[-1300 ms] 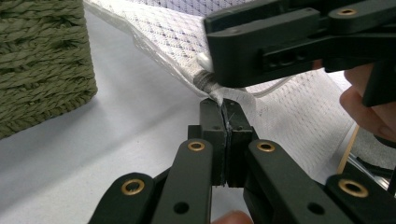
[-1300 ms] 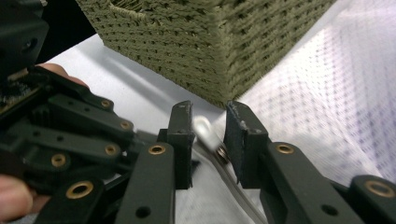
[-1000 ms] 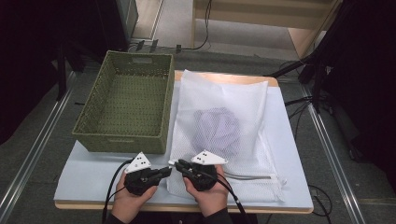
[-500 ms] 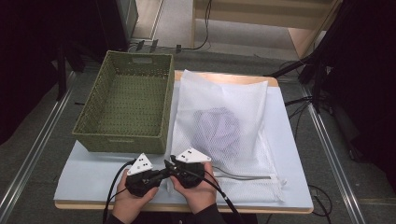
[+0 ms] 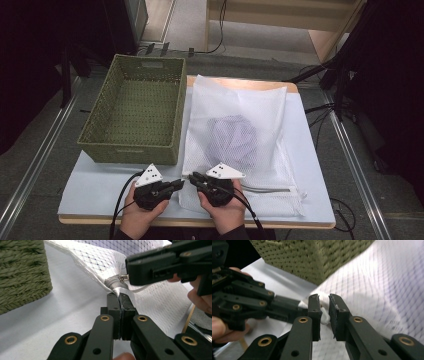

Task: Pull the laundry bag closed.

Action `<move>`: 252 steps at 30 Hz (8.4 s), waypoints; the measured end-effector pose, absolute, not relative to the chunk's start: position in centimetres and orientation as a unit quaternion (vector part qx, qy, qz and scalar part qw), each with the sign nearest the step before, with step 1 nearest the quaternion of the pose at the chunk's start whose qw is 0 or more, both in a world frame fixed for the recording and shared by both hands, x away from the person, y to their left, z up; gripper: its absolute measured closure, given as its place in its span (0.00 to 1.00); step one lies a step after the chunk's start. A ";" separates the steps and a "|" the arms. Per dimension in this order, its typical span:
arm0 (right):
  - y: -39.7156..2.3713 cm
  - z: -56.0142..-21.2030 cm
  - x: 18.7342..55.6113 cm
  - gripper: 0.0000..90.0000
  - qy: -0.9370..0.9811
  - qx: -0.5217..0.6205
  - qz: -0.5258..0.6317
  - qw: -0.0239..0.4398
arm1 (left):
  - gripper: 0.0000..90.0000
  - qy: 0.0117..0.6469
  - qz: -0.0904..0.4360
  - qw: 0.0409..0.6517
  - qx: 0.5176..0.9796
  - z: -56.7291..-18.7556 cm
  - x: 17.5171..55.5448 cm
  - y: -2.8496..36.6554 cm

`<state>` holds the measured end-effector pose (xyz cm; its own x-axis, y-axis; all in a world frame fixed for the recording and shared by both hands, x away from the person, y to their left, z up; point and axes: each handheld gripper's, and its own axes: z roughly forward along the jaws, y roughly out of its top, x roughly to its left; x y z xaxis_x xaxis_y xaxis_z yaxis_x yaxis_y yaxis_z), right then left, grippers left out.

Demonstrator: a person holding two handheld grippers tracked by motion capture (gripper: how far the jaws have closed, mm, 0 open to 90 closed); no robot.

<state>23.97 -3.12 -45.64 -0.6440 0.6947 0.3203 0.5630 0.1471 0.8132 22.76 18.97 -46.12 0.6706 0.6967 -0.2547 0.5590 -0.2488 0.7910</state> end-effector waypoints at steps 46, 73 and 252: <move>-3.1 -46.4 23.8 0.98 0.720 0.442 0.534 0.027 | 0.97 0.421 0.006 0.498 0.758 -46.6 24.0 19.9; -4.7 -46.3 23.2 0.98 0.724 0.449 0.519 0.072 | 1.00 0.416 0.035 0.497 0.761 -46.2 23.5 19.9; -31.1 -47.6 23.9 0.36 0.659 0.537 0.480 0.217 | 0.02 0.429 0.154 0.487 0.745 -45.3 22.1 31.7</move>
